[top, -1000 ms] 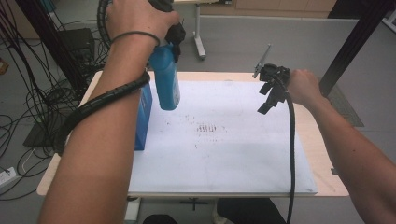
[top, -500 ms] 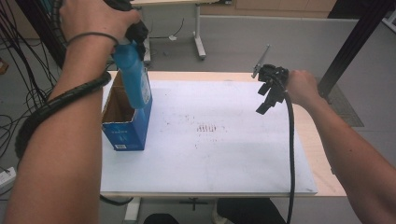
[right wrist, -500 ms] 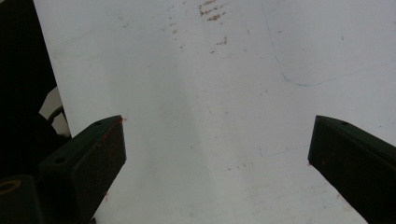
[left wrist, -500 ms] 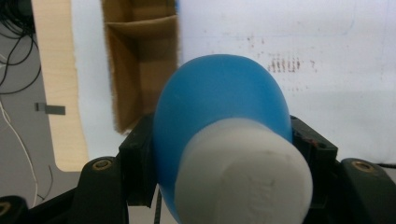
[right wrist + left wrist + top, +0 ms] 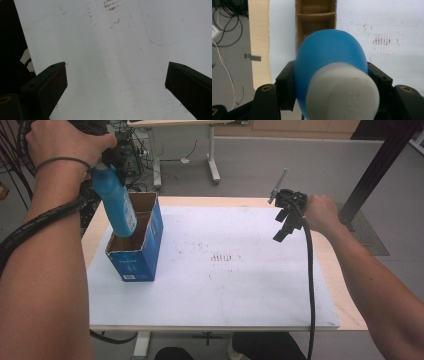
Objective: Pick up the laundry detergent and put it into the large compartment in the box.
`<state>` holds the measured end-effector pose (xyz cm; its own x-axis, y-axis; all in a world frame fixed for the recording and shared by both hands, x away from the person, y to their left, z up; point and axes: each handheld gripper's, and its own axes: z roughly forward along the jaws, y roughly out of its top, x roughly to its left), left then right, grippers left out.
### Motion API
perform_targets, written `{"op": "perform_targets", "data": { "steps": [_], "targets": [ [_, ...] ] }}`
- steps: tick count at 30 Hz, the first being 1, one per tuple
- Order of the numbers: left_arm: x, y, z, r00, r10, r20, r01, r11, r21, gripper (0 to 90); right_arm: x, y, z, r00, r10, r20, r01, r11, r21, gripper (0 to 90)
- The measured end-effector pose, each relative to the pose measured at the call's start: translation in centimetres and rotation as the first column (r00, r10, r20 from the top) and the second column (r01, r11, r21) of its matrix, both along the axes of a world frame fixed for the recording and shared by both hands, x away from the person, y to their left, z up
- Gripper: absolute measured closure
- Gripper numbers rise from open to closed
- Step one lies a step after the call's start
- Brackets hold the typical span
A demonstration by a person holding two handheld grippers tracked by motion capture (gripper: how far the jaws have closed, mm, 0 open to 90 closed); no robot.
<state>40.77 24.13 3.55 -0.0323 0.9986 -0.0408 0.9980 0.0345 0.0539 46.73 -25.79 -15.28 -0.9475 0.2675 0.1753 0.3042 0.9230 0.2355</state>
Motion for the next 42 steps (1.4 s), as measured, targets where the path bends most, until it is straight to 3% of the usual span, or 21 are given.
{"op": "perform_targets", "data": {
  "steps": [18, 42],
  "targets": [
    [0.7, 0.9, -1.2, 0.9981, -0.06, 0.011, 0.06, 0.9982, 0.003, 37.8, 0.1, 0.0, -0.1, 1.0, -0.002, 0.003, 0.002, 1.0, 0.001, 3.9],
    [0.9, 2.4, -6.9, 0.9971, -0.075, 0.008, 0.076, 0.9967, -0.029, 37.8, 0.2, 0.0, -0.4, 0.9999, -0.006, -0.009, 0.006, 1.0, -0.009, 4.1]
  ]
}}
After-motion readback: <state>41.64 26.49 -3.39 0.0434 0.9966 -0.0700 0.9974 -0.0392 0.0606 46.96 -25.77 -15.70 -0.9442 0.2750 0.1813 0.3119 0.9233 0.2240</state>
